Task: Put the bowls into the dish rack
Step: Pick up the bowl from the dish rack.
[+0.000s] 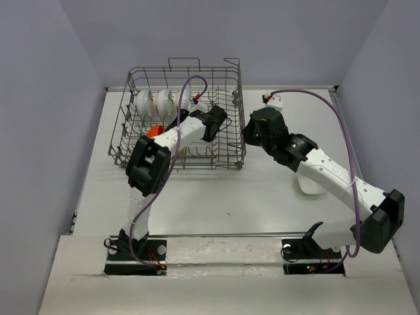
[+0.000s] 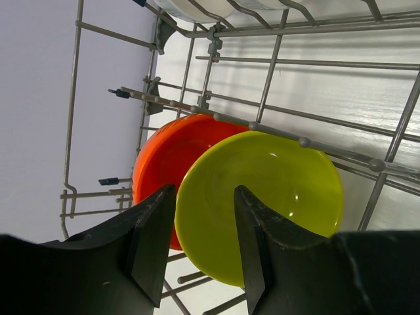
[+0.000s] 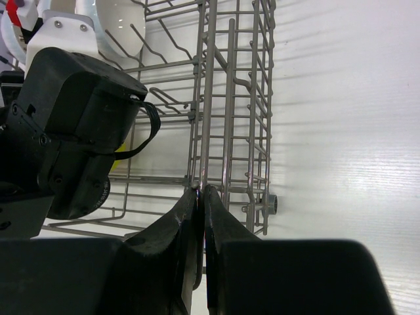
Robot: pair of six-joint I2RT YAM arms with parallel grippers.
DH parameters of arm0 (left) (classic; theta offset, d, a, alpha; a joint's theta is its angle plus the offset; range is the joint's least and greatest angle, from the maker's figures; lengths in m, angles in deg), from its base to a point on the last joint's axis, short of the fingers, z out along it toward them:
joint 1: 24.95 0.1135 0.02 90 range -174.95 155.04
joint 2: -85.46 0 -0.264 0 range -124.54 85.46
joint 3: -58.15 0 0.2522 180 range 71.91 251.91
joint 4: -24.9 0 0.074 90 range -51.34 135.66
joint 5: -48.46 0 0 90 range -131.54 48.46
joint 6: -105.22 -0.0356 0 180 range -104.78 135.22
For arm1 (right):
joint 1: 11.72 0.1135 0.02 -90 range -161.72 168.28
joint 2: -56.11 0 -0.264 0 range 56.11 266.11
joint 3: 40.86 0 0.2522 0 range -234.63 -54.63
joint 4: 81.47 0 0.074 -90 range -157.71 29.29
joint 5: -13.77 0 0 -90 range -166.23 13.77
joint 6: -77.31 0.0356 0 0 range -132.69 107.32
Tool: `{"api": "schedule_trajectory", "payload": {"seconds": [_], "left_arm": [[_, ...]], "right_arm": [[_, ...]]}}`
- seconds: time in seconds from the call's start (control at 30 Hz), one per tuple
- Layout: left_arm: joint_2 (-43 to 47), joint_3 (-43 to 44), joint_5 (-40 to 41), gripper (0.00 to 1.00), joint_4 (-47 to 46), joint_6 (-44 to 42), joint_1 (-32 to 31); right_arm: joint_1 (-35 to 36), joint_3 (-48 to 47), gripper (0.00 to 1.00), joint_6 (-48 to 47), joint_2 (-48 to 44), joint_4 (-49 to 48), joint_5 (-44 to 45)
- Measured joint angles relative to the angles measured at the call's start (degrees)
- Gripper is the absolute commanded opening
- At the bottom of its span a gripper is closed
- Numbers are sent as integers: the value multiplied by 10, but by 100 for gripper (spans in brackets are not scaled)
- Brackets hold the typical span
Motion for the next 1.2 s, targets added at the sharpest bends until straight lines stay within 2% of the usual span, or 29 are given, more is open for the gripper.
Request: {"api": "schedule_trajectory", "payload": {"seconds": [0.43, 1.2], "left_arm": [[6, -33, -25, 53, -22, -2, 10], [43, -42, -36, 52, -45, -15, 13]], "right_arm": [[0, 0, 8, 0, 0, 0, 2], [0, 0, 8, 0, 0, 0, 2]]}}
